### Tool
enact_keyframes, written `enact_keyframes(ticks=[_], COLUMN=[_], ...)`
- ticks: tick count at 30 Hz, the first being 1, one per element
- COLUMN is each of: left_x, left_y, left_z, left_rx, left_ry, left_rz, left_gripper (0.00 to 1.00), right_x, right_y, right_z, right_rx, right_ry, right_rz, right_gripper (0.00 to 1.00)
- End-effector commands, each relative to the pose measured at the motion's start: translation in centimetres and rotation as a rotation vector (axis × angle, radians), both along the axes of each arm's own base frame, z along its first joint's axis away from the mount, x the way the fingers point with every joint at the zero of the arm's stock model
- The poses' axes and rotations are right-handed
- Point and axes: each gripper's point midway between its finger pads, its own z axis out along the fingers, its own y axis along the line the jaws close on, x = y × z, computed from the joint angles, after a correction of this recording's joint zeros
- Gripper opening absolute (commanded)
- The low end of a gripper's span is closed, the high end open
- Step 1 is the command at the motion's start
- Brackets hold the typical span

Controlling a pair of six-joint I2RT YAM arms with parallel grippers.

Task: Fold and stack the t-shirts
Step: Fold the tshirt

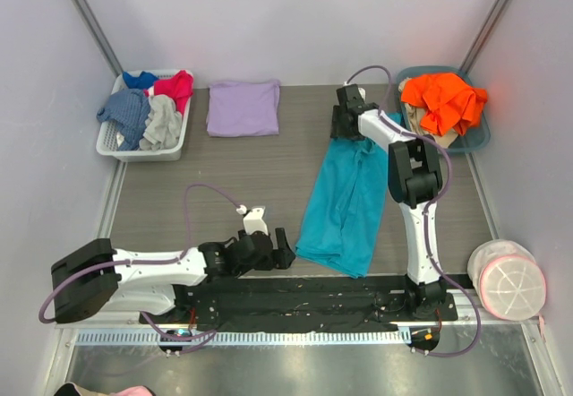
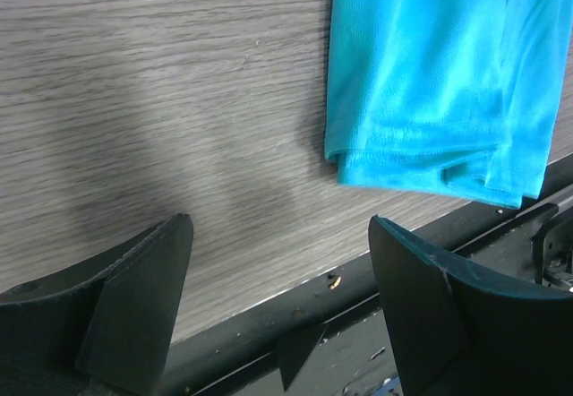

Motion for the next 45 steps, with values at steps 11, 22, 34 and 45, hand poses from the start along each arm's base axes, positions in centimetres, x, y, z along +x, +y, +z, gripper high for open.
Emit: enact_keyframes(ticks=[11,22,34,45], left_x=[0.5,0.4,0.5,0.4], left_y=[2.7,2.9,2.8,3.2], left_z=[0.9,0.9,0.8,0.8], left_rx=[0.078,0.073,0.072,0.072], left_ry=[-0.03,-0.024,-0.025,-0.027], left_rz=[0.064,0.071,0.072,0.079], left_gripper=[0.92,0.93,0.93,0.94], right_x=[-2.1,-4.9,-1.7,-2.1], right_y=[8.1,11.9,10.2,9.6], right_z=[-1.6,0.9,9.1,4.2], right_rx=[0.273,0.258,0.203,0.204], right_ry=[0.122,0.119,-0.099,-0.009], right_rz=[0.392,0.568,0.485,0.448], right_gripper=[0.65,0.67,0.7,0.7])
